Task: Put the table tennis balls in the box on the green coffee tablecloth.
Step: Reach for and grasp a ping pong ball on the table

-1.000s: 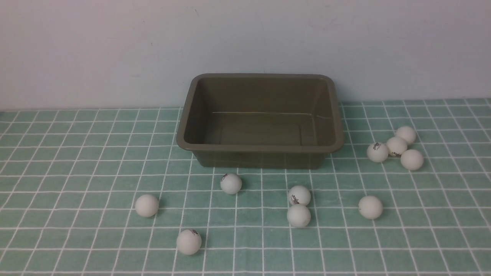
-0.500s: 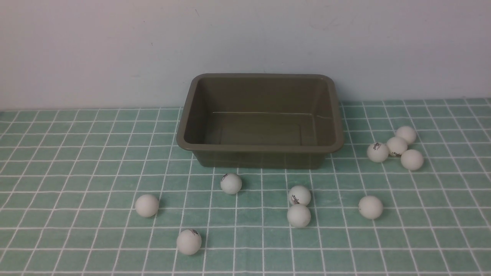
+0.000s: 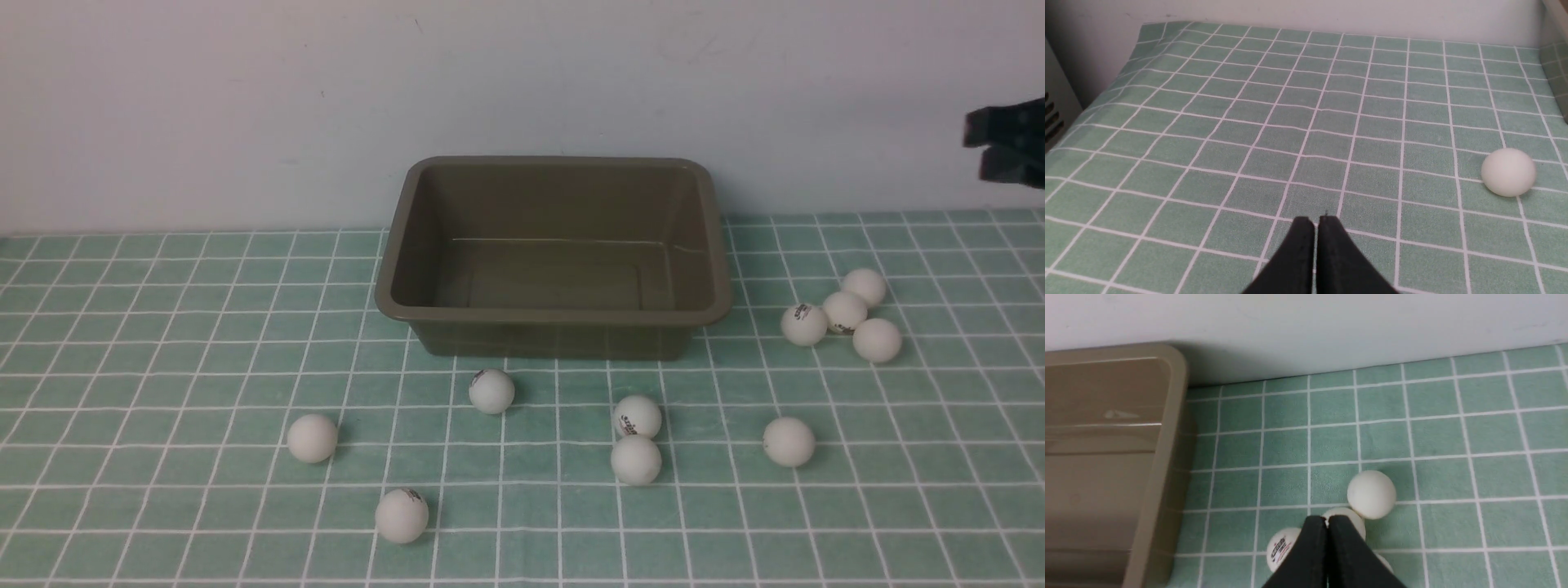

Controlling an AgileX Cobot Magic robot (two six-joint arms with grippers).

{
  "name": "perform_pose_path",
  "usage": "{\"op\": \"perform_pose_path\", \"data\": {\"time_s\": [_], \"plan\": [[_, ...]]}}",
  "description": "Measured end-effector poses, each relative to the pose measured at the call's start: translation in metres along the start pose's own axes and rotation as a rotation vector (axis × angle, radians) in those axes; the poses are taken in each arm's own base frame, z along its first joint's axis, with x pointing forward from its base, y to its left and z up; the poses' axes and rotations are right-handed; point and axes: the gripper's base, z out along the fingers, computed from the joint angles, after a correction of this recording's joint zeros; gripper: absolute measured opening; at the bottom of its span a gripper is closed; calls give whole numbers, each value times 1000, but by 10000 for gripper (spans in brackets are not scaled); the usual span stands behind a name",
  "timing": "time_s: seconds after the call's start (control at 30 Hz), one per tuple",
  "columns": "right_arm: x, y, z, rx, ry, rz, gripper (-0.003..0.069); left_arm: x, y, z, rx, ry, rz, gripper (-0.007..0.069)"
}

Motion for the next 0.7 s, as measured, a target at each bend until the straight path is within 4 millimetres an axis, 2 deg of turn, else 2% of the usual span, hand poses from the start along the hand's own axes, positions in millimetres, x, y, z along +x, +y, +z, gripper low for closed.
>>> {"op": "perform_pose_path", "data": {"time_s": [0.1, 0.17, 0.23, 0.37, 0.5, 0.7], "plan": [[0, 4, 32, 40, 58, -29, -13, 0, 0, 0, 0, 0, 0, -4], [3, -2, 58, 111, 117, -32, -10, 0, 0, 0, 0, 0, 0, -4], [5, -10, 74, 179, 157, -35, -10, 0, 0, 0, 0, 0, 0, -4], [8, -17, 94, 231, 163, -21, -10, 0, 0, 0, 0, 0, 0, -4], [8, -16, 110, 207, 104, 14, 4, 0, 0, 0, 0, 0, 0, -4], [18, -15, 135, 164, 104, 83, 127, 0, 0, 0, 0, 0, 0, -4]]}}
